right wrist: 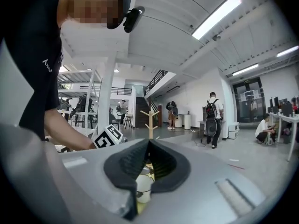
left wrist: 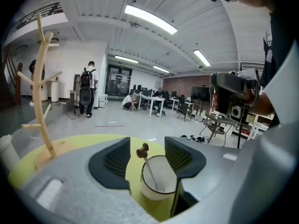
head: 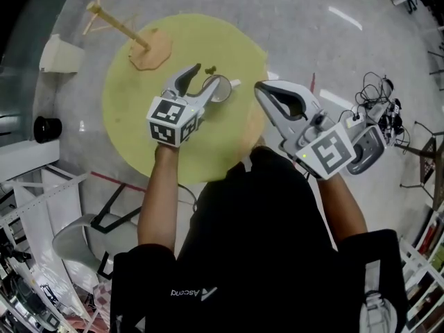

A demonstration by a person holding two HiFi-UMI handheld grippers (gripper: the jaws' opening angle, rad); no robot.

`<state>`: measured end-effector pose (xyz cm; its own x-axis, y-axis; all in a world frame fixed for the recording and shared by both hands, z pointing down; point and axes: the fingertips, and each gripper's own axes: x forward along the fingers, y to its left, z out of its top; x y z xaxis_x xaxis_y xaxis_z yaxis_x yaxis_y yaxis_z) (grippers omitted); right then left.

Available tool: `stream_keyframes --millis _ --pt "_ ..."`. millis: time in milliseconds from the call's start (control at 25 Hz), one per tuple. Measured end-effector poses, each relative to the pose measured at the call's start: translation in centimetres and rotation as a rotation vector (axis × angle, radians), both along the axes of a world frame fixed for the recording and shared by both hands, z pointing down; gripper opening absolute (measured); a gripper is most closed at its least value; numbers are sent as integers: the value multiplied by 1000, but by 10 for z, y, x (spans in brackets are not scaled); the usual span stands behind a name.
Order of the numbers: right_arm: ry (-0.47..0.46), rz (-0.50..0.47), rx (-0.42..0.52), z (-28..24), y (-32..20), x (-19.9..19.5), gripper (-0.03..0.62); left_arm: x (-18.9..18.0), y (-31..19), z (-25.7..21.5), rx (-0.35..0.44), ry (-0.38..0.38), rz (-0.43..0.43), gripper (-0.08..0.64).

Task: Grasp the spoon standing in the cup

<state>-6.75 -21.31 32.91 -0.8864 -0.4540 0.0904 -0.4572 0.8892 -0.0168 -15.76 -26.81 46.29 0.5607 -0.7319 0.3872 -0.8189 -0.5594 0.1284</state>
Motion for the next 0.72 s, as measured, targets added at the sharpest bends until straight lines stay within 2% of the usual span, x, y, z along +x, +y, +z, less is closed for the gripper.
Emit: stream_keyframes --millis 240,320,560,720 --pt "17 5 -26 11 -20 16 3 6 -20 34 -96 -36 19 216" --pt "18 10 -31 14 -25 21 3 9 -21 40 -112 -41 27 178" --pt "12 7 -35 17 -33 25 3 16 -19 41 -112 -35 49 55" --pt "11 -7 -38 17 -33 24 3 16 -17 37 -99 -40 28 52"
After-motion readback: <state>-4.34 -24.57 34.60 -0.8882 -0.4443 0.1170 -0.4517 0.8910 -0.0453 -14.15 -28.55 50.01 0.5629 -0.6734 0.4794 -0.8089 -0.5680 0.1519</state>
